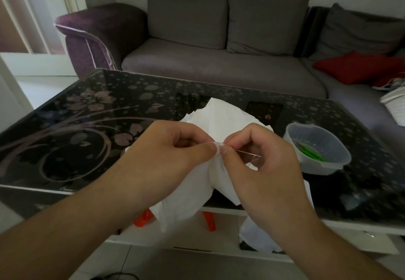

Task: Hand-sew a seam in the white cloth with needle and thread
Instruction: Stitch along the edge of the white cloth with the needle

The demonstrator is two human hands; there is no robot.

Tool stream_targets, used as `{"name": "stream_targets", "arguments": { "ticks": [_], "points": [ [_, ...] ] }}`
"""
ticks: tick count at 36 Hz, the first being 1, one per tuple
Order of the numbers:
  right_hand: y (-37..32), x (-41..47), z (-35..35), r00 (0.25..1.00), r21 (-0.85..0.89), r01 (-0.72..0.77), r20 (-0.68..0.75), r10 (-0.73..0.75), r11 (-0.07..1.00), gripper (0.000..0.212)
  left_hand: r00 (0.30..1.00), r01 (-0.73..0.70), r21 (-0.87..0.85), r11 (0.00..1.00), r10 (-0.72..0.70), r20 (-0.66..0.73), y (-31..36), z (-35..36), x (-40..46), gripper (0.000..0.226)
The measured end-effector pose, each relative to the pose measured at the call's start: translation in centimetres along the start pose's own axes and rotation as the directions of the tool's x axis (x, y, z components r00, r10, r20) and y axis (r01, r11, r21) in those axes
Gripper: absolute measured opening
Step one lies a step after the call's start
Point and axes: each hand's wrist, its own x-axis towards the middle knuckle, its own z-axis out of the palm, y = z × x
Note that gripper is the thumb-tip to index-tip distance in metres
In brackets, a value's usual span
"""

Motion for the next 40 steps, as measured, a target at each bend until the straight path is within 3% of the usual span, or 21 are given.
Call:
{"name": "stream_targets", "arguments": {
  "ticks": [17, 27, 40],
  "points": [
    [-0.9, 0.2, 0.0, 0.998, 0.014, -0.057, 0.038, 0.056, 0.998, 0.016, 1.0, 0.015, 0.014, 1.0, -0.015, -0.017, 0.4, 0.1, 0.1, 0.015],
    [-1.0, 0.4, -0.5, 0.975, 0.146, -0.214, 0.083, 0.204, 0.966, 0.018, 0.999, 0.026, 0.029, 0.999, -0.025, -0.026, 0.2, 0.1, 0.1, 0.017],
    [-0.9, 0.8, -1.3, 0.943, 0.327, -0.328, 0.175, 0.284, 0.886, 0.012, 0.999, 0.028, 0.034, 0.999, -0.029, 0.018, 0.3, -0.2, 0.0, 0.017]
  ]
}}
